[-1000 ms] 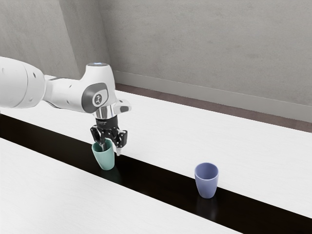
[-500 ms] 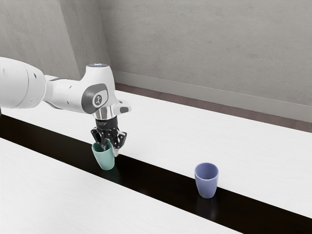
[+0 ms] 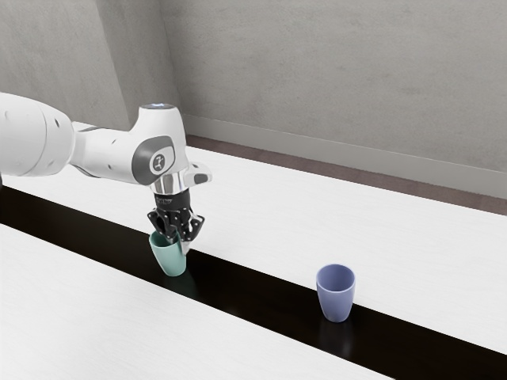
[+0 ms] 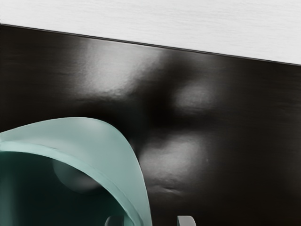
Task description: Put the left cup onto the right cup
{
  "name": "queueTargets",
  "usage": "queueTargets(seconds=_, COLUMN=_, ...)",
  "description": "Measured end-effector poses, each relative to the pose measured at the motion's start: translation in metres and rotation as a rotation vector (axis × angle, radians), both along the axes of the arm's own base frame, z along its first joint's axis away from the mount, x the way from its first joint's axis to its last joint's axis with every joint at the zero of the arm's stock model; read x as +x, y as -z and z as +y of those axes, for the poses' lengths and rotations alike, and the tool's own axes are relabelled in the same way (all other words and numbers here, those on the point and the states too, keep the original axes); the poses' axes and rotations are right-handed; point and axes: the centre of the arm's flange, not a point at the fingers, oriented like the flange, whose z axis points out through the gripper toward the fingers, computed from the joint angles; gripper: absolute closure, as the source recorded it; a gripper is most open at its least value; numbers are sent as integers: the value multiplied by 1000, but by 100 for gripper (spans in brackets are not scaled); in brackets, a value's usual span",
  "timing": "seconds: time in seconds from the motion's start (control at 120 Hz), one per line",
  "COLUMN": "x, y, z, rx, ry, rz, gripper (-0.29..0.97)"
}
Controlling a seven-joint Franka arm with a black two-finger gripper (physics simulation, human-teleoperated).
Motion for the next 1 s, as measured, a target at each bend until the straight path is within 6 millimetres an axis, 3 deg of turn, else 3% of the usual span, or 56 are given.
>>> queueTargets(seconds=0.608, x=1, y=-2, z=-2, rx=5, ry=4, rz=-4, gripper=77)
queueTargets(seconds=1.0, x=0, y=-34, z=-4, rx=8, ry=11, rz=-54, gripper=78)
